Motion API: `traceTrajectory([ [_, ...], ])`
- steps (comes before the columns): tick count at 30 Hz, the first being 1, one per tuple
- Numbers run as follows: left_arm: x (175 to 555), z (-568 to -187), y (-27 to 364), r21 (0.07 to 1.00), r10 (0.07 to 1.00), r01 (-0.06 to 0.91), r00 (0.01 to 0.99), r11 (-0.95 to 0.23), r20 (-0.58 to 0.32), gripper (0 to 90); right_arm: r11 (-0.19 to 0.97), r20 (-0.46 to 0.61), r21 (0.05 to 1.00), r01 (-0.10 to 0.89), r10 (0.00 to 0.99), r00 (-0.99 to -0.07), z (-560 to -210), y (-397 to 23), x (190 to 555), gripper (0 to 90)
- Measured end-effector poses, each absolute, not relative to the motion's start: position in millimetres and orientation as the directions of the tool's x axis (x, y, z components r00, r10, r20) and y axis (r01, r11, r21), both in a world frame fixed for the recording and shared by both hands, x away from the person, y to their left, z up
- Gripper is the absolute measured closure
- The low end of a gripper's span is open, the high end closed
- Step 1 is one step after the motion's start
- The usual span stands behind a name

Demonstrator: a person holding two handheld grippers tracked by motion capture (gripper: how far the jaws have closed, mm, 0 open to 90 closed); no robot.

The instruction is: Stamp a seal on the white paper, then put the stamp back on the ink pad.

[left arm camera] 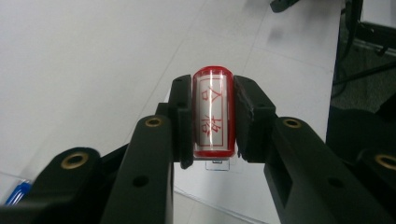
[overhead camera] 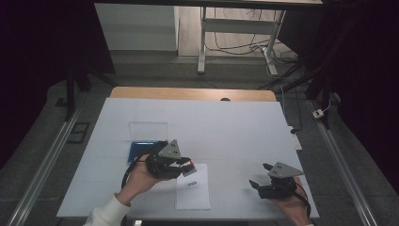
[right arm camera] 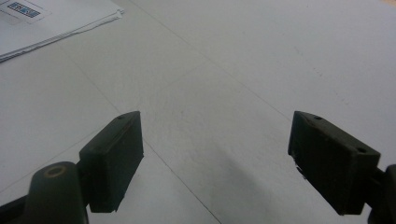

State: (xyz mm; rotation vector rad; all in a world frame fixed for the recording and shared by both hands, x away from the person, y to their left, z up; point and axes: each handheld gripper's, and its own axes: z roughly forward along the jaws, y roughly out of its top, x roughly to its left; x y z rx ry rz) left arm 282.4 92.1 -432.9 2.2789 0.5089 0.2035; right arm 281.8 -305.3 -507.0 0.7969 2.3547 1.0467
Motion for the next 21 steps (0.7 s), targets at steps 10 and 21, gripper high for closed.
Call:
traceTrajectory([
  [10, 289.9, -429.0, 112.4, 0.752, 0.479, 0.339, 0.877, -0.566, -0.034, 70.1, 0.547, -0.16, 0.773, 0.322, 0.658, -0.736, -506.7, -306.2, 281.7, 17.5],
  [21, 300.0, -430.3, 134.8, 0.749, 0.548, 0.388, 0.836, -0.536, -0.041, 70.1, 0.555, -0.167, 0.766, 0.325, 0.66, -0.733, -507.5, -306.4, 281.5, 17.5],
])
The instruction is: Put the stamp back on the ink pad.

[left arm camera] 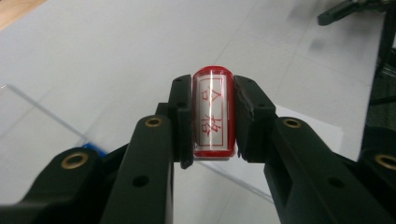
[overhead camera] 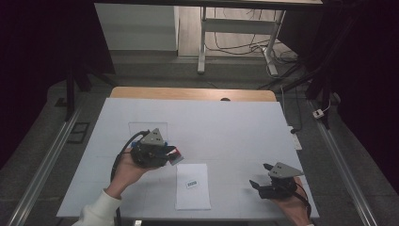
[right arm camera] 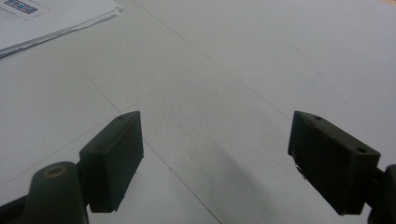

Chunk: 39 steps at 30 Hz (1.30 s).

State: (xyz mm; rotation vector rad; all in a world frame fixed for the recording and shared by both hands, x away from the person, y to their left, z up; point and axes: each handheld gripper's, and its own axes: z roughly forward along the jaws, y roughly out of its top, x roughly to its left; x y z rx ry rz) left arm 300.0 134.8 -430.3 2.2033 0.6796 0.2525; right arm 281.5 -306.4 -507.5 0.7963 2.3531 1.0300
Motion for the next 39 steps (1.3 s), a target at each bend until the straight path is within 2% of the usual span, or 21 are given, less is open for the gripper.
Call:
traceTrajectory([
  [18, 311.1, -433.2, 167.1, 0.735, 0.641, 0.456, 0.766, -0.503, -0.036, 70.0, 0.564, -0.175, 0.761, 0.32, 0.654, -0.736, -507.9, -305.4, 281.0, 17.6],
  [39, 331.7, -458.4, 201.2, 0.692, 0.736, 0.563, 0.674, -0.452, -0.068, 70.0, 0.568, -0.176, 0.756, 0.325, 0.655, -0.735, -509.4, -305.4, 281.7, 17.6],
])
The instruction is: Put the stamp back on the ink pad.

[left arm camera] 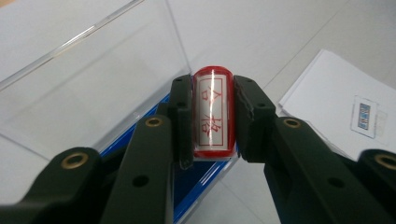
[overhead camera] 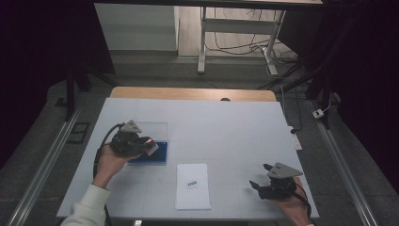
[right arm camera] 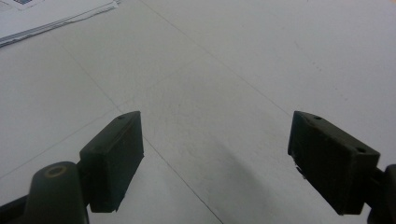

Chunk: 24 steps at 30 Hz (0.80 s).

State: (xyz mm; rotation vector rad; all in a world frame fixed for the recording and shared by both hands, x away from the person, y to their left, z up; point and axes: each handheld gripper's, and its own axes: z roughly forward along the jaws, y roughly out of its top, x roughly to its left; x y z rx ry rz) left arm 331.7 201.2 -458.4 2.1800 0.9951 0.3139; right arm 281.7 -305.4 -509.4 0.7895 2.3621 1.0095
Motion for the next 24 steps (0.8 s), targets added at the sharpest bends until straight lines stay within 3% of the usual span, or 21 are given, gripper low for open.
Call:
traceTrajectory([
  [24, 343.3, -484.2, 201.3, 0.598, 0.768, 0.619, 0.64, -0.509, -0.008, 69.9, 0.576, -0.181, 0.751, 0.323, 0.65, -0.738, -510.1, -304.8, 282.1, 17.7],
])
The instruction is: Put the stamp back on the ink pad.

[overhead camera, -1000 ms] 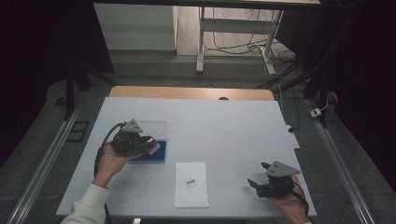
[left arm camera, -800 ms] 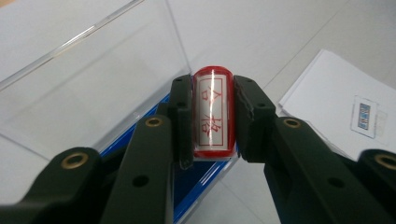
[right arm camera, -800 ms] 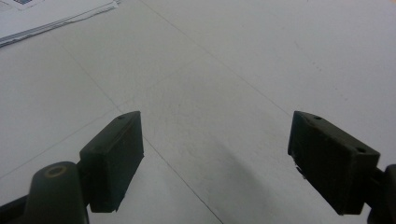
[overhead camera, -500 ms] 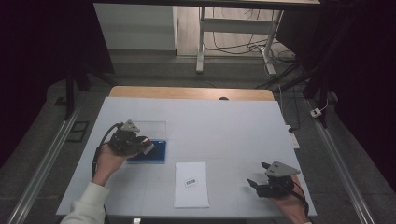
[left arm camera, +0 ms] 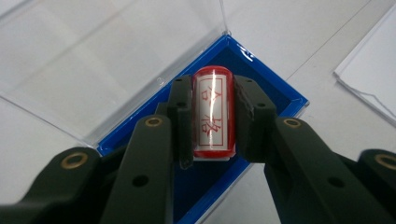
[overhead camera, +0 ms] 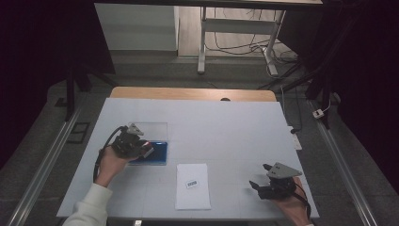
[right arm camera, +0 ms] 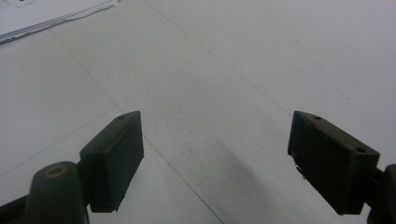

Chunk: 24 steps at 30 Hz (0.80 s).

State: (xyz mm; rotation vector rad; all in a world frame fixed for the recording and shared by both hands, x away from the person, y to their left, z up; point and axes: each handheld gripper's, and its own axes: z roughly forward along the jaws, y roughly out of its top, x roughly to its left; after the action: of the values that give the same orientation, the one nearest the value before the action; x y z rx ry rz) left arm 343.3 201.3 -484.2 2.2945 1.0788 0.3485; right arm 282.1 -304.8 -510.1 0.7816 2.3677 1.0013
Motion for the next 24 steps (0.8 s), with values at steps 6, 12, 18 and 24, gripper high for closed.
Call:
traceTrajectory([
  [6, 344.2, -486.8, 199.6, 0.589, 0.767, 0.621, 0.642, -0.518, -0.003, 69.8, 0.573, -0.179, 0.752, 0.325, 0.652, -0.736, -510.3, -305.0, 282.1, 17.7],
  [12, 344.2, -487.2, 199.1, 0.591, 0.768, 0.62, 0.641, -0.516, -0.002, 69.3, 0.574, -0.179, 0.752, 0.325, 0.652, -0.737, -510.3, -304.7, 282.2, 17.7],
  [18, 341.2, -483.4, 198.1, 0.62, 0.776, 0.597, 0.631, -0.509, 0.03, 50.1, 0.573, -0.178, 0.752, 0.325, 0.652, -0.737, -510.2, -304.6, 282.2, 17.7],
  [24, 336.5, -476.0, 197.5, 0.666, 0.81, 0.585, 0.584, -0.463, 0.05, 32.6, 0.57, -0.176, 0.754, 0.326, 0.654, -0.736, -509.7, -305.2, 282.1, 17.7],
])
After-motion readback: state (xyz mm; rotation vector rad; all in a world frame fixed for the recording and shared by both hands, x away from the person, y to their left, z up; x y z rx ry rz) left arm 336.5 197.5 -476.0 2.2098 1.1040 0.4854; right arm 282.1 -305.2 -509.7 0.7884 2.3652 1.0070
